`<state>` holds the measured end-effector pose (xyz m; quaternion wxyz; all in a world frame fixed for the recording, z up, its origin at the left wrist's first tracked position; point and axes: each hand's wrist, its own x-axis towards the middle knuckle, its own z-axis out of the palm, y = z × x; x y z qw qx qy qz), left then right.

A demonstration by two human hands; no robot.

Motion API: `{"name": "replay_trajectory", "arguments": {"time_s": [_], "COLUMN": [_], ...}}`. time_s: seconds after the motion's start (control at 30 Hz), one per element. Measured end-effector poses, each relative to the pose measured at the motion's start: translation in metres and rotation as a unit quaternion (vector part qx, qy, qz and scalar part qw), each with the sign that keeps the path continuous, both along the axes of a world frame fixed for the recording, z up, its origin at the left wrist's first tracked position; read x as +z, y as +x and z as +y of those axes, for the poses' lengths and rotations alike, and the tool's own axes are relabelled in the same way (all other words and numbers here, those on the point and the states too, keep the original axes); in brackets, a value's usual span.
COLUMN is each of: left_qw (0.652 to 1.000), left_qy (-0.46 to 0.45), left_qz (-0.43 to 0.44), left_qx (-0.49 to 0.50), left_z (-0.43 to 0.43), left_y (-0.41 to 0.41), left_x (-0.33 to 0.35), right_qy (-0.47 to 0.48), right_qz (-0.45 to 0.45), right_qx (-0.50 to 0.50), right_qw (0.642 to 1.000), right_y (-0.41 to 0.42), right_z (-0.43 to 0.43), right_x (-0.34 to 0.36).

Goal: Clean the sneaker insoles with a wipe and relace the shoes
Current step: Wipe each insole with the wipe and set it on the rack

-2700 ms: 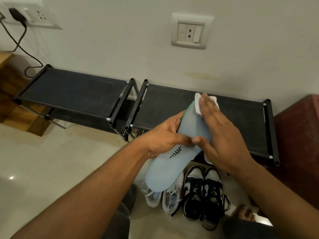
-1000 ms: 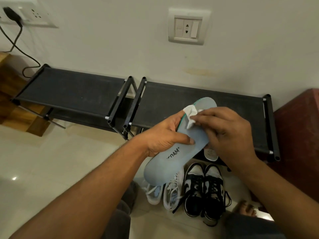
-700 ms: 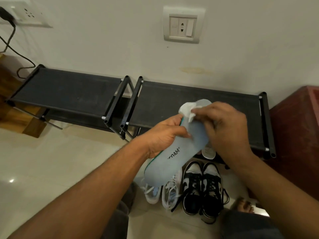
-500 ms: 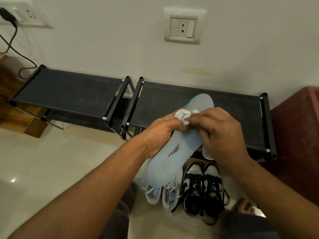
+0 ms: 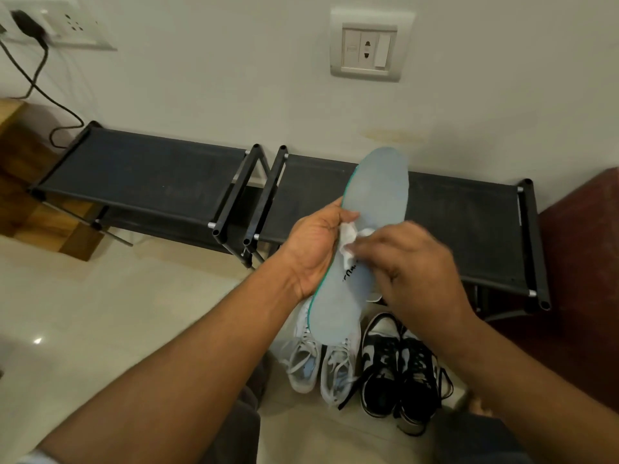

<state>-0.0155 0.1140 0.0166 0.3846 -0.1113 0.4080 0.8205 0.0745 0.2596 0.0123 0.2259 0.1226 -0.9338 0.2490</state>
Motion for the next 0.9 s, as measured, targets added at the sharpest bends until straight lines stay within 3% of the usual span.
{"name": "replay_trajectory", "arguments": {"time_s": [0.03, 0.17, 0.27, 0.4, 0.5, 0.67, 0.8, 0.9], "left_qw": [1.0, 1.0, 0.999, 0.999, 0.998, 0.991, 0.986, 0.982], "left_qy": [0.003, 0.016, 0.003, -0.002, 0.002, 0.069, 0.116, 0.133], "left_qz": [-0.007, -0.016, -0.027, -0.024, -0.039, -0.08, -0.09, -0.105], "left_qx": [0.001, 0.015, 0.027, 0.038, 0.054, 0.082, 0.081, 0.082], "left_z": [0.001, 0.005, 0.005, 0.005, 0.001, -0.003, -0.005, -0.007], "left_y": [-0.001, -0.002, -0.004, -0.006, -0.011, -0.021, -0.024, -0.029], "left_x": [0.0, 0.002, 0.001, -0.001, -0.005, -0.006, -0.006, -0.005], "right_qy": [0.004, -0.064, -0.031, -0.079, -0.053, -0.098, -0.074, -0.102], "right_qz": [0.002, -0.012, -0.013, -0.037, -0.037, -0.037, -0.013, 0.006], "right_qx": [0.02, -0.056, 0.049, 0.0, 0.074, 0.03, 0.092, 0.016], "right_qw": [1.0, 0.996, 0.998, 0.996, 0.995, 0.994, 0.993, 0.995], "right_y": [0.0, -0.015, -0.001, -0.011, 0.005, -0.002, 0.012, -0.002], "right_z": [-0.001, 0.01, -0.016, -0.001, -0.025, -0.013, -0.034, -0.014], "right_x": [-0.001, 0.0, 0.002, 0.001, 0.002, -0.005, -0.006, -0.005]}}
